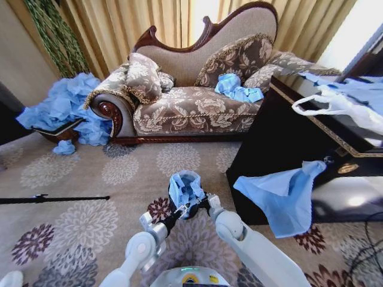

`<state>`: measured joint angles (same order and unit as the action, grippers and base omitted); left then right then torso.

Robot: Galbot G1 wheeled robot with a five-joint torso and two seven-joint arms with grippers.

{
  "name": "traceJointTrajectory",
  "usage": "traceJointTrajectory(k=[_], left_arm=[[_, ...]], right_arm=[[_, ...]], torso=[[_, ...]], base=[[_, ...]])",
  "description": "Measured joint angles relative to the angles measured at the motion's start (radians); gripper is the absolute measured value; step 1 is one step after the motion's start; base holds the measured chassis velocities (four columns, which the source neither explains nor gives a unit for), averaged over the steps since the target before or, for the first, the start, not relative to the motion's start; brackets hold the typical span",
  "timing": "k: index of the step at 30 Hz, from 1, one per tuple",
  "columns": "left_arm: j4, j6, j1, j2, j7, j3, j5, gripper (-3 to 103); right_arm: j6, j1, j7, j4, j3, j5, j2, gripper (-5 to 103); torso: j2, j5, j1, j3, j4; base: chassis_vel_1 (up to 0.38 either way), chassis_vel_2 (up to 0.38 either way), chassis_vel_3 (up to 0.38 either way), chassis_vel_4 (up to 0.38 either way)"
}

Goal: Place a garbage bag over the trash bin.

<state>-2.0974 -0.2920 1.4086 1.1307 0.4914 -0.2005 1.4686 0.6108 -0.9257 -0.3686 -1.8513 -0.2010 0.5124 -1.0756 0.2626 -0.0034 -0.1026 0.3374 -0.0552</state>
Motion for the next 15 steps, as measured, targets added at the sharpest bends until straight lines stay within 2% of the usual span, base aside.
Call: traceJointTrajectory(k=[1,7,9,12,15], left_arm=[[0.0,0.0,0.0,0.0,0.0,0.0,0.0,99],[0.003,0.004,-0.012,-0.02,0.005,-0.01,0.012,99],[0.002,0.004,-0.013,-0.024,0.008,-0.014,0.013,99],[0.0,0.007,-0.014,-0.047,0.01,-0.027,0.003,99],[-0.003,0.01,-0.014,-0.068,0.003,-0.028,-0.027,99]], right_arm=[[0.0,0.0,0.0,0.0,0.0,0.0,0.0,32],[-0.016,-0.018,-0.031,0.006,0.018,0.002,-0.012,12],[-0.019,-0.023,-0.038,0.004,0.026,0.007,-0.014,12],[-0.067,-0.045,-0.053,0.003,0.066,0.039,-0.033,2],[-0.075,-0.054,-0.056,0.003,0.108,0.056,-0.047,1]], torso=[[0.0,0.0,0.0,0.0,0.0],[0.0,-0.0001,0.0,0.0,-0.0001],[0.0,-0.0001,0.0,0.0,-0.0002],[0.0,0.0,0.0,0.0,0.0001],[0.0,-0.0002,0.0,0.0,0.0001]], base=[[0.0,0.0,0.0,0.0],[0.0,0.0,0.0,0.0],[0.0,0.0,0.0,0.0],[0.0,0.0,0.0,0.0],[0.0,0.0,0.0,0.0]])
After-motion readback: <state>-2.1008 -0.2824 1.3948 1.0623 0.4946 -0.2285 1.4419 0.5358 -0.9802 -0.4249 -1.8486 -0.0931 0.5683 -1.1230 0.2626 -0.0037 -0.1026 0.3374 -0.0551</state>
